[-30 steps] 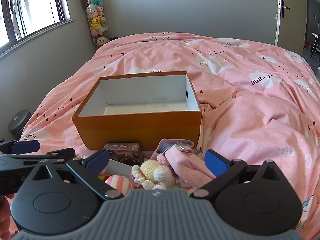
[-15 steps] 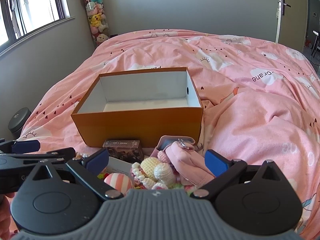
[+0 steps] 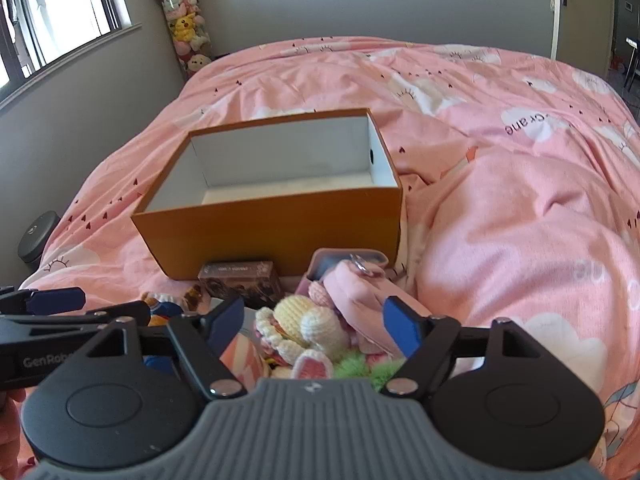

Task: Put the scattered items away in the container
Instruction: 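Grasp the pink-white striped doll with left tool while right tool grasps the cream crochet bunny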

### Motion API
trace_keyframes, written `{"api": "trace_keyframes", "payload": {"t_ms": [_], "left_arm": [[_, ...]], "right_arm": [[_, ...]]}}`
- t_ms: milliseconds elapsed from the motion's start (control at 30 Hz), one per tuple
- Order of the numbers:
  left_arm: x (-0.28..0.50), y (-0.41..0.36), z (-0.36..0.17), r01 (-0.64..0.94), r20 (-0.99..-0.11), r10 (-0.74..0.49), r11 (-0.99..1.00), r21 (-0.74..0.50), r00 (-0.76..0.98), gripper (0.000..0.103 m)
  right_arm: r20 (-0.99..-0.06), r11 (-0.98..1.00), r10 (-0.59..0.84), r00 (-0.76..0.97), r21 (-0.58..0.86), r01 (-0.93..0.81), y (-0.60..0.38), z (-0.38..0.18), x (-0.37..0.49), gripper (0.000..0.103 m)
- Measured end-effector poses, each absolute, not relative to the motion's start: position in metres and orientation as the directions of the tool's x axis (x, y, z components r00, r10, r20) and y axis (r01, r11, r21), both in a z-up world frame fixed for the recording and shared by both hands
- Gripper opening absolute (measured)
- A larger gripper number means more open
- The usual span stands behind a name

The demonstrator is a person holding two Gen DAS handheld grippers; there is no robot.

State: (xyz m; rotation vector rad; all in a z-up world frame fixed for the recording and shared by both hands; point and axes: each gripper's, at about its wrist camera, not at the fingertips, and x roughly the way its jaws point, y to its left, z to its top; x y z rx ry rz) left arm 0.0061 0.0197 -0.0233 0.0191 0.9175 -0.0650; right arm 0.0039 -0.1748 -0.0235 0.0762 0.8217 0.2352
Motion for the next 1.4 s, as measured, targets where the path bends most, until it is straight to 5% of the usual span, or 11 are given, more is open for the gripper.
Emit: {"api": "trace_keyframes", "payload": {"t_ms": [133, 367, 700, 1000, 1400], "left_arm": [[0.006, 0.014, -0.038, 0.126, -0.821, -0.106, 0.991, -0.042, 0.560, 0.088], [0.014, 0.009, -0.064, 0.193, -0.859, -0.167, 0.978, -0.081, 0.485, 0.088], [0.025, 0.001, -0.083, 0.263, -0.865, -0.230, 0.957, -0.119, 0.446, 0.086], [0.042, 0.007, -0.106, 0.244, -0.874, -0.271, 0.953, -0.182, 0.403, 0.083], [0.042, 0.018, -0.102, 0.219, -0.854, -0.297, 0.950, -0.221, 0.426, 0.065]], "right_arm": [[-0.750, 0.973, 0.227, 0.622, 0.146, -0.179, -0.183, -0.037, 0.005, 0.062], [-0.841, 0.966, 0.235, 0.487, 0.144, -0.217, -0.186, -0.070, 0.000, 0.059], [-0.849, 0.946, 0.278, 0.450, 0.160, -0.283, -0.181, -0.085, 0.010, 0.039], [-0.832, 0.927, 0.349, 0.430, 0.239, -0.290, -0.183, -0.097, 0.020, 0.038], [-0.799, 0.895, 0.414, 0.437, 0.269, -0.356, -0.176, -0.091, 0.024, 0.042]]}}
